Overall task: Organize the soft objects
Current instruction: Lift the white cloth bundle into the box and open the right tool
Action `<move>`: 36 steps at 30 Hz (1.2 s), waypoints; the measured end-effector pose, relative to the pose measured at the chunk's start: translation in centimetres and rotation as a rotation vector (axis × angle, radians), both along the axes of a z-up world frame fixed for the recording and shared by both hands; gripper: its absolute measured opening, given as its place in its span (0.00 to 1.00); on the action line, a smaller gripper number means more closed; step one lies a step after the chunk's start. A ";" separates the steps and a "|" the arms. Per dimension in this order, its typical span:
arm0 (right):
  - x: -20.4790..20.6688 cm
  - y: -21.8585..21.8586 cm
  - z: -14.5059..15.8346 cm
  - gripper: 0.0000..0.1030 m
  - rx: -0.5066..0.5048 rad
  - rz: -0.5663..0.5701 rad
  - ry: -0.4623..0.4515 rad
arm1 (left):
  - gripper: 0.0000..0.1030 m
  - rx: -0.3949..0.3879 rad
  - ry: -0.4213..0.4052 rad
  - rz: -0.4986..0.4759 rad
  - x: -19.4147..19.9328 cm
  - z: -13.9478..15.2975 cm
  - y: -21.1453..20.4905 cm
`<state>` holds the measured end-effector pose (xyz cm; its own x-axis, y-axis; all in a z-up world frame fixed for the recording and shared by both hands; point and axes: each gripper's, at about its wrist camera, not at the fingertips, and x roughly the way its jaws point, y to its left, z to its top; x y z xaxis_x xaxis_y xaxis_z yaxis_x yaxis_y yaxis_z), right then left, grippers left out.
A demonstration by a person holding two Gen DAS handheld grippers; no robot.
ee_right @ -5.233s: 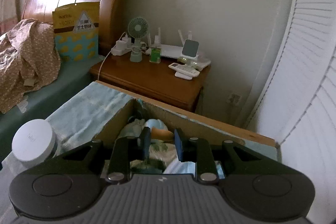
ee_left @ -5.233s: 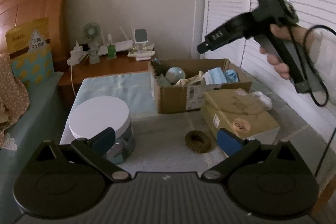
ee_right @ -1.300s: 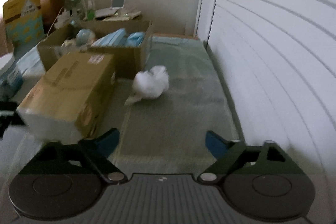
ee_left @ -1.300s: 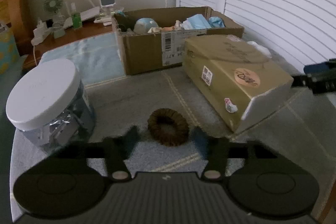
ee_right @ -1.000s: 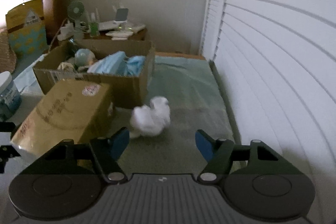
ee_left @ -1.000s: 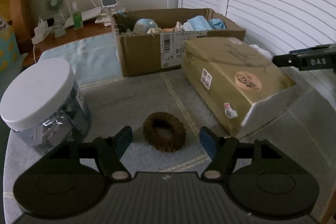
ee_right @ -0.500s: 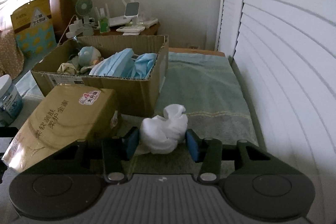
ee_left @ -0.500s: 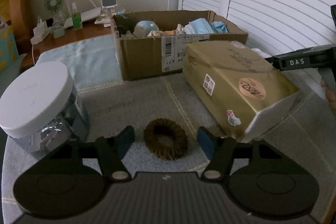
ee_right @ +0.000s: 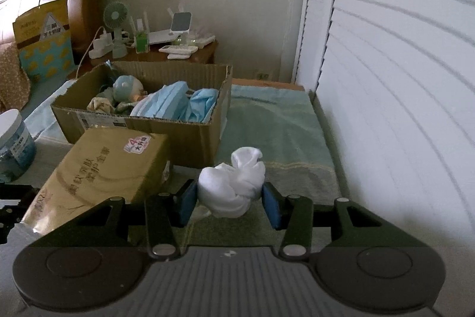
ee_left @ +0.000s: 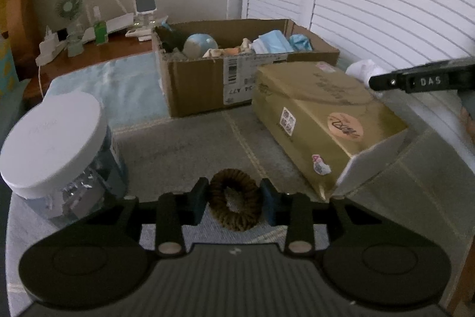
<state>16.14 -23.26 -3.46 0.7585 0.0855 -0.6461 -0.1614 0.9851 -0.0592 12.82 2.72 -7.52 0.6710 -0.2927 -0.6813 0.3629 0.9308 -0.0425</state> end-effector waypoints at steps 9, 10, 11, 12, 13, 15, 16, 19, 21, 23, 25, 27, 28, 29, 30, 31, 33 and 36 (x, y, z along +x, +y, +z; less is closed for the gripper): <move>-1.6 0.6 2.8 0.51 0.005 0.014 -0.057 | 0.34 0.013 -0.012 -0.068 -0.9 1.8 0.0; -1.6 0.8 3.2 0.51 0.003 0.023 -0.064 | 0.34 0.014 -0.012 -0.075 -1.0 2.0 0.0; -1.6 0.9 3.5 0.51 0.003 0.030 -0.069 | 0.34 0.013 -0.011 -0.083 -1.1 2.2 0.1; -1.5 1.2 3.8 0.51 0.004 0.039 -0.075 | 0.34 0.014 -0.010 -0.088 -1.1 2.4 0.1; -1.3 1.5 4.2 0.51 0.008 0.052 -0.082 | 0.34 0.013 -0.009 -0.095 -1.2 2.6 0.2; -0.7 2.0 4.8 0.51 0.015 0.078 -0.089 | 0.34 0.012 -0.010 -0.105 -1.4 3.0 0.3; -0.2 2.4 5.1 0.51 0.020 0.096 -0.094 | 0.34 0.015 -0.011 -0.109 -1.4 3.2 0.3; 1.3 4.0 6.0 0.51 0.028 0.152 -0.108 | 0.34 0.017 -0.017 -0.118 -1.5 3.7 0.5; 2.6 5.1 6.5 0.51 0.034 0.186 -0.113 | 0.34 0.023 -0.023 -0.119 -1.4 3.9 0.6; 3.9 6.3 6.9 0.51 0.043 0.222 -0.118 | 0.34 0.019 -0.025 -0.118 -1.3 4.1 0.7; 5.2 7.5 7.2 0.51 0.049 0.253 -0.120 | 0.34 0.020 -0.029 -0.114 -1.1 4.3 0.8; 6.4 8.6 7.2 0.52 0.056 0.282 -0.116 | 0.34 0.020 -0.030 -0.111 -1.0 4.4 0.9; 7.0 9.1 7.1 0.58 0.062 0.290 -0.117 | 0.34 0.018 -0.029 -0.111 -0.9 4.5 0.9; 7.4 9.4 6.9 0.64 0.067 0.299 -0.123 | 0.34 0.019 -0.030 -0.110 -0.8 4.5 0.9; 7.9 9.8 6.5 0.76 0.061 0.310 -0.121 | 0.34 0.019 -0.029 -0.108 -0.7 4.5 1.0; 8.3 10.0 6.1 0.80 0.053 0.311 -0.111 | 0.34 0.018 -0.028 -0.109 -0.6 4.6 1.0; 8.5 10.2 5.5 0.81 0.050 0.312 -0.087 | 0.34 0.019 -0.030 -0.109 -0.4 4.8 1.0; 7.4 9.5 5.2 0.93 0.046 0.288 -0.077 | 0.34 0.021 -0.036 -0.112 0.2 5.1 1.1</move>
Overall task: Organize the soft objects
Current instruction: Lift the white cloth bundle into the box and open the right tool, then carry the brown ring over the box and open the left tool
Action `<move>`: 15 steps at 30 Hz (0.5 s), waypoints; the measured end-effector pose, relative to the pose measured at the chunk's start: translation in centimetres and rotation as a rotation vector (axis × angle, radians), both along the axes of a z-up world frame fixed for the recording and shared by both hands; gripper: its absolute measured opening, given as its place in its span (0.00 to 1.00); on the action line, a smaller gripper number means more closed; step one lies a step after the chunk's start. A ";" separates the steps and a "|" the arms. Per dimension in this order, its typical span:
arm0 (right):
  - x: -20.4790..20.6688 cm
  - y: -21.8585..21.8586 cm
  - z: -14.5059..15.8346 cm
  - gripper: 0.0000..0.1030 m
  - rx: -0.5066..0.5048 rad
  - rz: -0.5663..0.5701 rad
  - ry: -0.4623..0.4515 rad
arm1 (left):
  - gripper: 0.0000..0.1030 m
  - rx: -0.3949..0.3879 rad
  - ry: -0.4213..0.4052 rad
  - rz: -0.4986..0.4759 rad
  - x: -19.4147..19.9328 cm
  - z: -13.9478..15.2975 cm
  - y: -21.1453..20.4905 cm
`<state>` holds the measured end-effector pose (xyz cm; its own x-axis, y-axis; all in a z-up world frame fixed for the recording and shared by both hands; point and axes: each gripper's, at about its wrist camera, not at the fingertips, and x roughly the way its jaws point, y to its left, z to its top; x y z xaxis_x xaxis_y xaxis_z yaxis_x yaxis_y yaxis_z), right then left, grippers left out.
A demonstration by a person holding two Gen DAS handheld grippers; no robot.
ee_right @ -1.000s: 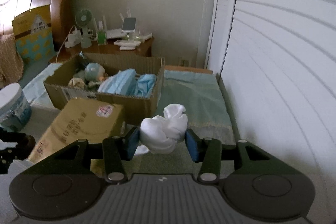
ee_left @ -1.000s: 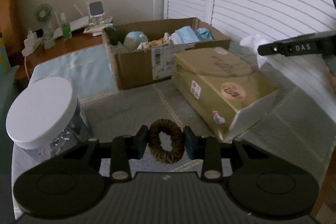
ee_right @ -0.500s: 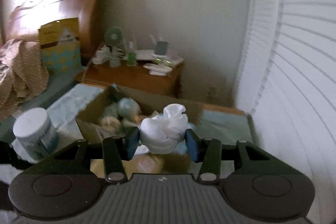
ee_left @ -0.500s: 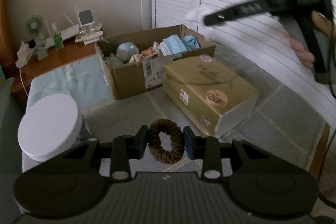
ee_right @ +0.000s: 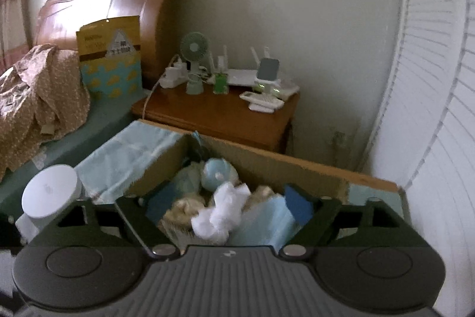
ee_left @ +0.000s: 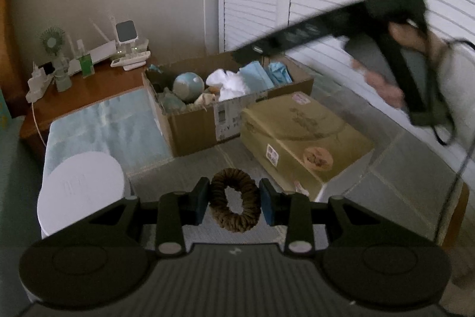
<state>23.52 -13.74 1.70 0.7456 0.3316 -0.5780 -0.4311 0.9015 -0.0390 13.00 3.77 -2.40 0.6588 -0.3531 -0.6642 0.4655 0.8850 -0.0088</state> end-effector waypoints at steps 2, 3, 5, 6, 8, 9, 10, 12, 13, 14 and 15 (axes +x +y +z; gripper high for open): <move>-1.3 -1.0 0.1 0.99 0.012 -0.020 0.003 | 0.34 0.000 -0.003 -0.007 0.4 0.3 0.0; -2.0 -1.5 0.3 1.00 0.019 -0.034 0.001 | 0.34 0.004 -0.007 -0.010 0.6 0.5 -0.1; -3.3 -2.5 0.6 1.00 0.024 -0.069 0.009 | 0.34 0.010 -0.016 -0.019 1.2 1.0 -0.2; -4.2 -3.0 0.7 1.00 0.022 -0.090 0.013 | 0.34 0.012 -0.019 -0.023 1.4 1.3 -0.3; -5.7 -4.0 0.7 1.00 0.025 -0.124 0.015 | 0.34 0.014 -0.025 -0.030 2.2 1.8 -0.6; -6.4 -4.3 0.6 1.00 0.028 -0.138 0.021 | 0.34 0.014 -0.029 -0.030 2.5 2.1 -0.7; -7.2 -4.6 0.6 1.00 0.029 -0.151 0.020 | 0.34 0.015 -0.037 -0.029 3.0 2.4 -0.9; -8.8 -5.1 0.3 1.00 0.023 -0.182 0.009 | 0.34 0.020 -0.054 -0.022 3.9 3.0 -1.2; -9.6 -5.2 0.1 1.00 0.017 -0.202 0.003 | 0.34 0.018 -0.061 -0.021 4.3 3.3 -1.3; -10.3 -5.3 -0.1 1.00 0.013 -0.214 0.002 | 0.34 0.015 -0.068 -0.021 4.9 3.5 -1.4; -10.9 -5.3 -0.3 1.00 0.010 -0.218 0.009 | 0.34 0.015 -0.074 -0.018 5.4 3.8 -1.6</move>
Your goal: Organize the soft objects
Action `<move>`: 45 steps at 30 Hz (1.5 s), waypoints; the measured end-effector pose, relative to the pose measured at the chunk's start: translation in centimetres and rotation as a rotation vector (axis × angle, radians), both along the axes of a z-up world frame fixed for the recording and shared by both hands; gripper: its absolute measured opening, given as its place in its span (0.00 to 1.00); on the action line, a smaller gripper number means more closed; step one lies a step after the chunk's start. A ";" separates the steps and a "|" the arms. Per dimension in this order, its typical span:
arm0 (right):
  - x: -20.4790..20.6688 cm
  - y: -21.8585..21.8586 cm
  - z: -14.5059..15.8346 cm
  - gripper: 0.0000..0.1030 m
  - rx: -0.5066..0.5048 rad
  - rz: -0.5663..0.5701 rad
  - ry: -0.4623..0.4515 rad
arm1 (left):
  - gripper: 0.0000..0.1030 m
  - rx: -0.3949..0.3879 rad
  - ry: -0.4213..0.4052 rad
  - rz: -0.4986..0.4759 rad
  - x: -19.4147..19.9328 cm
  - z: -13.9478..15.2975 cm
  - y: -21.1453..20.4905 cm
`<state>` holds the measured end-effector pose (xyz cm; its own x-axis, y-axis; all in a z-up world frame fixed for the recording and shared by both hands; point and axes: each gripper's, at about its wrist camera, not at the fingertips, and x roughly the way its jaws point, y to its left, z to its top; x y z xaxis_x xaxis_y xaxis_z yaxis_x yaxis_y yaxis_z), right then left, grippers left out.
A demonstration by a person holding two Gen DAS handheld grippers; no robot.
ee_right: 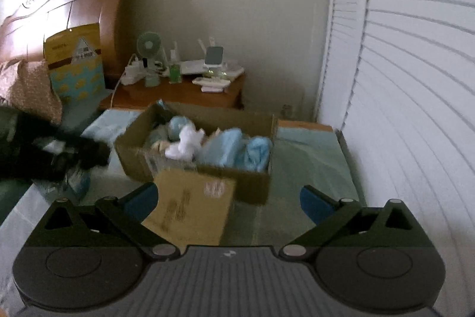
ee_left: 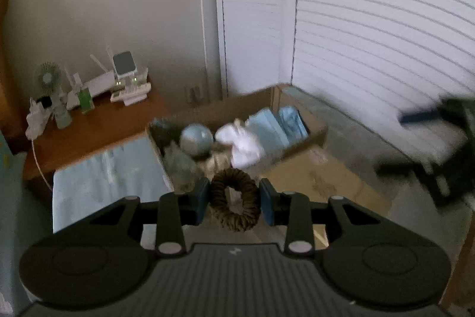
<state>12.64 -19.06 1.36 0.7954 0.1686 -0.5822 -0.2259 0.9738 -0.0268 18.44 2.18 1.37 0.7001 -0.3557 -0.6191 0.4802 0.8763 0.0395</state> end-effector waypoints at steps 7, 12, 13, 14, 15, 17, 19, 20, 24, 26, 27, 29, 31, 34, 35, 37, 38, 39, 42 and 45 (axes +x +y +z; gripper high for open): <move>-2.1 -0.3 -0.9 1.00 -0.004 -0.013 0.036 | 0.34 -0.007 -0.008 0.052 4.5 0.3 -0.8; -2.4 -0.7 -0.7 1.00 0.000 -0.022 0.032 | 0.48 -0.028 0.000 0.105 7.4 -0.3 -0.8; -2.4 -0.8 -0.6 1.00 0.001 -0.022 0.030 | 0.62 -0.029 -0.009 0.117 7.6 -0.3 -0.8; -2.5 -0.8 -0.5 1.00 0.002 -0.021 0.029 | 0.79 -0.024 -0.026 0.124 7.5 -0.3 -0.9; -2.5 -0.9 -0.5 1.00 0.003 -0.023 0.028 | 0.87 -0.020 -0.045 0.134 7.3 -0.2 -0.9; -2.6 -1.1 -0.4 1.00 0.007 -0.027 0.028 | 0.98 -0.022 -0.085 0.148 6.6 0.2 -0.8; -2.5 -1.2 -0.4 1.00 0.006 -0.030 0.025 | 0.99 -0.019 -0.096 0.140 6.0 0.6 -0.7; -2.6 -1.2 -0.3 1.00 0.005 -0.031 0.023 | 0.99 -0.014 -0.095 0.136 5.6 0.9 -0.7; -2.7 -1.1 0.1 1.00 0.013 -0.042 0.020 | 0.99 0.045 -0.121 0.141 2.9 1.2 -0.9; -2.9 -1.0 0.4 1.00 0.007 -0.056 0.016 | 0.99 0.080 -0.149 0.167 1.0 1.0 -1.2; -3.0 -0.9 0.5 1.00 0.001 -0.065 0.016 | 0.99 0.092 -0.170 0.181 0.0 1.0 -1.4; -3.1 -0.7 0.7 1.00 -0.009 -0.082 0.024 | 0.99 0.111 -0.195 0.213 -2.1 0.7 -1.7; -3.1 -0.5 0.8 1.00 -0.017 -0.102 0.039 | 0.99 0.099 -0.161 0.246 -3.6 0.5 -1.8; -3.0 -0.2 1.0 1.00 -0.025 -0.148 0.070 | 0.99 0.043 -0.026 0.306 -5.0 0.4 -1.9; -2.9 -0.1 1.1 1.00 -0.031 -0.166 0.081 | 0.99 0.018 0.020 0.320 -5.3 0.4 -1.8; -3.0 0.1 1.3 1.00 -0.041 -0.194 0.096 | 0.99 -0.008 0.073 0.334 -6.0 0.5 -1.7; -3.1 0.2 1.4 1.00 -0.044 -0.203 0.100 | 0.99 -0.007 0.085 0.344 -6.3 0.7 -1.8; -3.2 0.4 1.6 1.00 -0.048 -0.208 0.101 | 0.99 -0.002 0.087 0.351 -6.7 0.9 -1.8; -3.6 0.8 2.3 1.00 -0.062 -0.221 0.094 | 0.99 0.001 0.076 0.366 -7.6 1.8 -1.8; -3.7 1.0 2.7 1.00 -0.061 -0.235 0.091 | 0.99 0.011 0.065 0.375 -8.2 2.5 -2.0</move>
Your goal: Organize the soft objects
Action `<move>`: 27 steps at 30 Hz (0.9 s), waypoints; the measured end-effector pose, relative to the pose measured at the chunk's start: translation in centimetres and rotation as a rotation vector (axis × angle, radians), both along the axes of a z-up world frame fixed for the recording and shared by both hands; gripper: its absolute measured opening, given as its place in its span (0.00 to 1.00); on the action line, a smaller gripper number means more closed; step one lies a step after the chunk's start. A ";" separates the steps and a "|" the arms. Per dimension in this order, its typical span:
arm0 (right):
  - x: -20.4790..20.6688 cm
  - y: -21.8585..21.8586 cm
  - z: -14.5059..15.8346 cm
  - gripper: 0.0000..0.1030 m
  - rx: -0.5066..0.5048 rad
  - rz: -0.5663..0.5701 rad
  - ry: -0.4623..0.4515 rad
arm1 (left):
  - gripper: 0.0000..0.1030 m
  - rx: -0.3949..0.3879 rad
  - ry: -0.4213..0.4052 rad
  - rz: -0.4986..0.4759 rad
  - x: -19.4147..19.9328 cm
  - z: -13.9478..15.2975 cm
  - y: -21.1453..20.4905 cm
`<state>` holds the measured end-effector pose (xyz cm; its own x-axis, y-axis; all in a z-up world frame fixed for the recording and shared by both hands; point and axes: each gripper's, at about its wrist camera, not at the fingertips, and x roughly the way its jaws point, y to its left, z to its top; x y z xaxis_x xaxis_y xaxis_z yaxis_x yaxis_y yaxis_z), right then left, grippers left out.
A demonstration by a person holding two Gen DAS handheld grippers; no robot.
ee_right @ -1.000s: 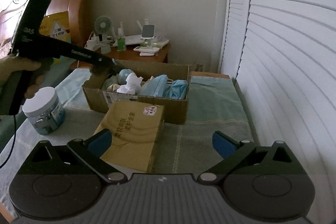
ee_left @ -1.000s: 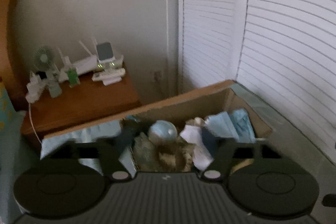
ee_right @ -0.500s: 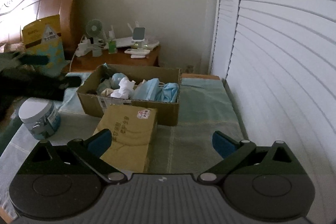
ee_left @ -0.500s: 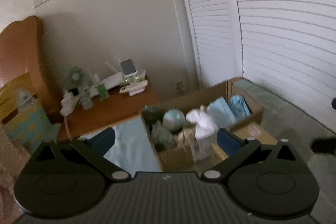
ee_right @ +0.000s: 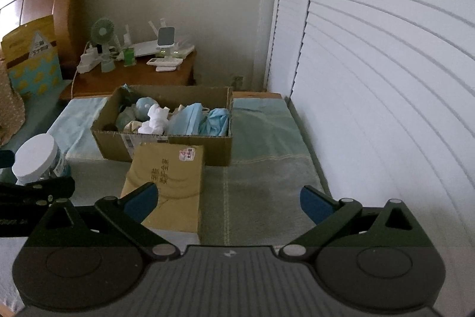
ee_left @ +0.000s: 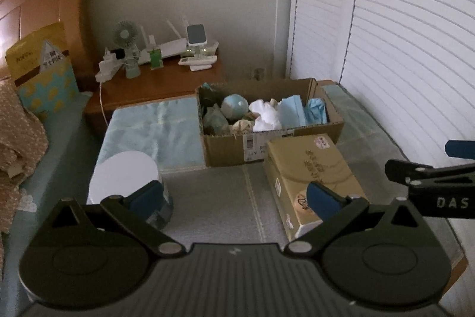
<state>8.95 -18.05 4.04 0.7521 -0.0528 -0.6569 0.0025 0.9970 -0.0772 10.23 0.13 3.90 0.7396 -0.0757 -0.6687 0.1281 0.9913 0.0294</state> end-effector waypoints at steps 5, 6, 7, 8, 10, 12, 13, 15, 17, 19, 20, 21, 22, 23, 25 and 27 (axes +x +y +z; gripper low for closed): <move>-0.2 0.1 0.2 1.00 0.010 -0.013 0.004 | 0.99 -0.004 -0.005 -0.001 -0.4 0.4 -0.2; -0.2 0.1 0.2 1.00 0.008 -0.012 0.003 | 0.99 -0.005 -0.002 -0.001 -0.4 0.4 -0.2; -0.2 0.2 0.3 1.00 0.007 -0.009 0.003 | 0.99 -0.006 0.001 -0.001 -0.4 0.3 -0.2; -0.2 0.2 0.3 1.00 0.006 -0.007 0.001 | 0.99 -0.006 0.004 -0.001 -0.4 0.3 -0.3; -0.3 0.2 0.4 1.00 0.006 -0.006 0.000 | 0.99 -0.003 0.003 0.002 -0.4 0.4 -0.3; -0.3 0.2 0.4 1.00 0.006 -0.005 0.000 | 0.99 -0.003 0.000 0.005 -0.4 0.4 -0.3; -0.3 0.2 0.4 1.00 0.007 -0.006 0.000 | 0.99 -0.004 0.000 0.007 -0.4 0.4 -0.3; -0.3 0.3 0.4 1.00 0.007 -0.005 0.000 | 0.99 -0.003 0.000 0.009 -0.4 0.4 -0.2; -0.3 0.2 0.4 1.00 0.006 -0.006 0.000 | 0.99 -0.002 0.001 0.011 -0.4 0.4 -0.3; -0.3 0.2 0.4 1.00 0.007 -0.006 0.001 | 0.99 -0.002 0.000 0.013 -0.4 0.4 -0.3; -0.3 0.2 0.4 1.00 0.007 -0.007 -0.001 | 0.99 -0.002 -0.001 0.012 -0.4 0.4 -0.3; -0.3 0.2 0.4 1.00 0.007 -0.005 0.000 | 0.99 -0.003 -0.002 0.011 -0.4 0.4 -0.3; -0.3 0.2 0.4 1.00 0.008 -0.004 0.000 | 0.99 -0.003 -0.002 0.012 -0.4 0.4 -0.3; -0.3 0.2 0.4 1.00 0.007 -0.005 -0.002 | 0.99 -0.003 -0.001 0.011 -0.4 0.4 -0.3; -0.3 0.2 0.4 1.00 0.006 -0.003 -0.002 | 0.99 -0.004 0.002 0.013 -0.4 0.4 -0.3; -0.4 0.2 0.4 1.00 0.006 -0.003 -0.003 | 0.99 -0.006 0.003 0.013 -0.4 0.4 -0.3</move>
<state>8.58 -17.84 4.46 0.7541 -0.0512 -0.6548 0.0057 0.9974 -0.0714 9.80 -0.21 4.31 0.7384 -0.0699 -0.6707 0.1148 0.9931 0.0229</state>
